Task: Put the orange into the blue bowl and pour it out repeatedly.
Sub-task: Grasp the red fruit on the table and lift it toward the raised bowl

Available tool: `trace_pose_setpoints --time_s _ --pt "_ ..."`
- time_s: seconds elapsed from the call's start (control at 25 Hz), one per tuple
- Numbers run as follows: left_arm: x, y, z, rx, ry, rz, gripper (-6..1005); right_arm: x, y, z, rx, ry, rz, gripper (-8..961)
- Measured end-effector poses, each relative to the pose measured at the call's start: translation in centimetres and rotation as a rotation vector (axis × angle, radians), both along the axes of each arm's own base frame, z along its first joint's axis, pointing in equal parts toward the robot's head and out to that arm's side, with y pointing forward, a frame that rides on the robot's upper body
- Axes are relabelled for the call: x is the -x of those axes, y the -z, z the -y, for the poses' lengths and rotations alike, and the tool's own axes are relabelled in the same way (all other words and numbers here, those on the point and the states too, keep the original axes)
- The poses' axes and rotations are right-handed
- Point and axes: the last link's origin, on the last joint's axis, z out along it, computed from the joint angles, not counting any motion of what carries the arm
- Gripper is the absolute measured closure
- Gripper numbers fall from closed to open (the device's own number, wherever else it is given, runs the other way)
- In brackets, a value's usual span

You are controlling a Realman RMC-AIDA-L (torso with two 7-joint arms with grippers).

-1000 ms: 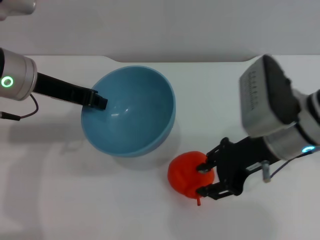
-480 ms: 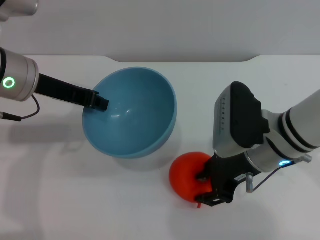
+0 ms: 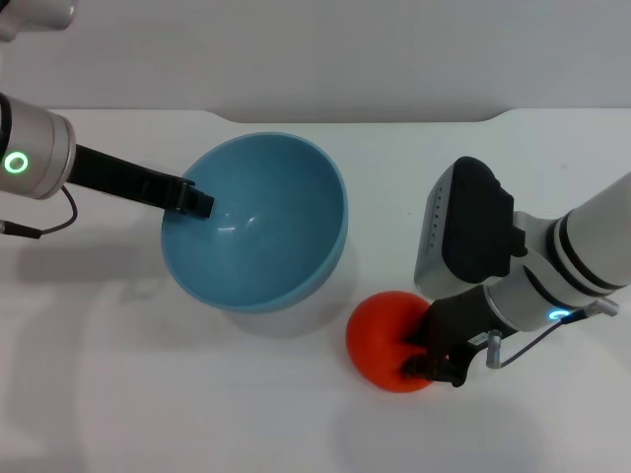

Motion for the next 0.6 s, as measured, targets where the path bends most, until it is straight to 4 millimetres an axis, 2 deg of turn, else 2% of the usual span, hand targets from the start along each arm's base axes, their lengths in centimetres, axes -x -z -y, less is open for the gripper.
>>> trace_pose_setpoints --time_s 0.12,0.32,0.6 --pt "-0.1 0.0 -0.1 0.000 0.001 -0.002 1000 -0.1 -0.1 -0.1 -0.007 0.007 -0.005 688" --pt "0.1 0.6 -0.1 0.020 -0.009 -0.009 1000 -0.6 -1.5 -0.5 -0.068 0.075 -0.075 789" --pt "0.0 1.5 -0.2 0.041 0.000 -0.022 1001 -1.9 -5.6 -1.5 -0.200 0.197 -0.195 884"
